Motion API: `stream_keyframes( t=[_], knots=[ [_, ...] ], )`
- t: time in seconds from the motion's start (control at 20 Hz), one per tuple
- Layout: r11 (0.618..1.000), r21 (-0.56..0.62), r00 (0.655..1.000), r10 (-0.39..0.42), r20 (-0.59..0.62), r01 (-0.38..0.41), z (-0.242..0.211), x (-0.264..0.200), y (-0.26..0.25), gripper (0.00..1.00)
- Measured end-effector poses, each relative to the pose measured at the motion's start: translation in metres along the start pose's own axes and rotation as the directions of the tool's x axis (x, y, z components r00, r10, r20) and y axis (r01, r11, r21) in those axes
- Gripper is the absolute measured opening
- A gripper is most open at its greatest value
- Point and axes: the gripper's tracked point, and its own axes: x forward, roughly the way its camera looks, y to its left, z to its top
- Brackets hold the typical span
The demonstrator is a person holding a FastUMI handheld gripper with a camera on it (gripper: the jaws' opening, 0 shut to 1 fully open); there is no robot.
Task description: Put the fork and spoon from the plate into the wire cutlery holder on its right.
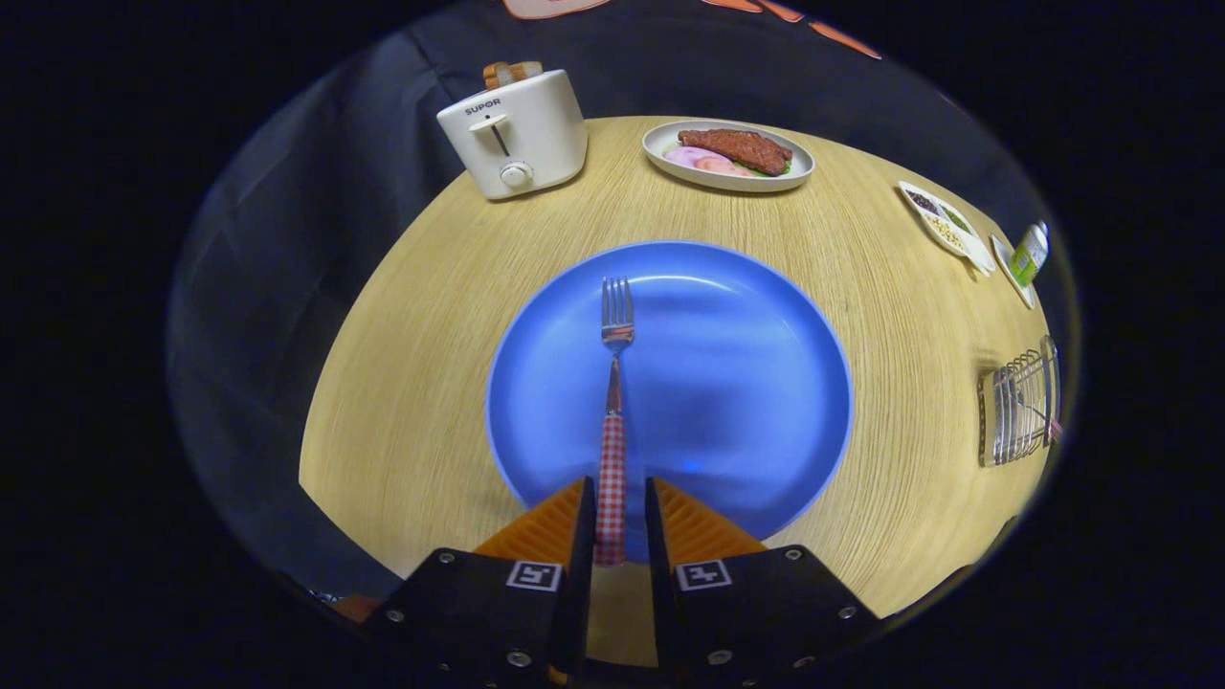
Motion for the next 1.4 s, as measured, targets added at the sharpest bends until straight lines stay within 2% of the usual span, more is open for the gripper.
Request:
stream_keyframes(
  t=[0.05,0.15,0.25,0.45,0.65,1.05,1.25,1.4],
  knots=[
    [1.000,0.001,1.000,-0.003,0.004,0.003,0.002,-0.001,-0.003,0.20],
    [1.000,0.006,1.000,0.009,0.015,-0.009,0.005,-0.004,-0.005,0.12],
    [1.000,-0.002,1.000,0.013,0.020,-0.013,0.009,-0.012,-0.011,0.10],
    [0.996,-0.082,0.999,-0.018,0.039,0.022,0.027,-0.044,-0.039,0.10],
    [0.992,-0.106,0.997,-0.068,0.038,0.072,0.037,-0.087,-0.087,0.10],
    [0.982,-0.001,0.981,-0.191,-0.040,0.191,0.027,-0.155,-0.201,0.10],
    [0.971,0.018,0.967,-0.233,-0.104,0.236,0.013,-0.177,-0.250,0.10],
    [0.970,0.023,0.958,-0.235,-0.166,0.242,0.001,-0.184,-0.270,0.10]
  ],
)
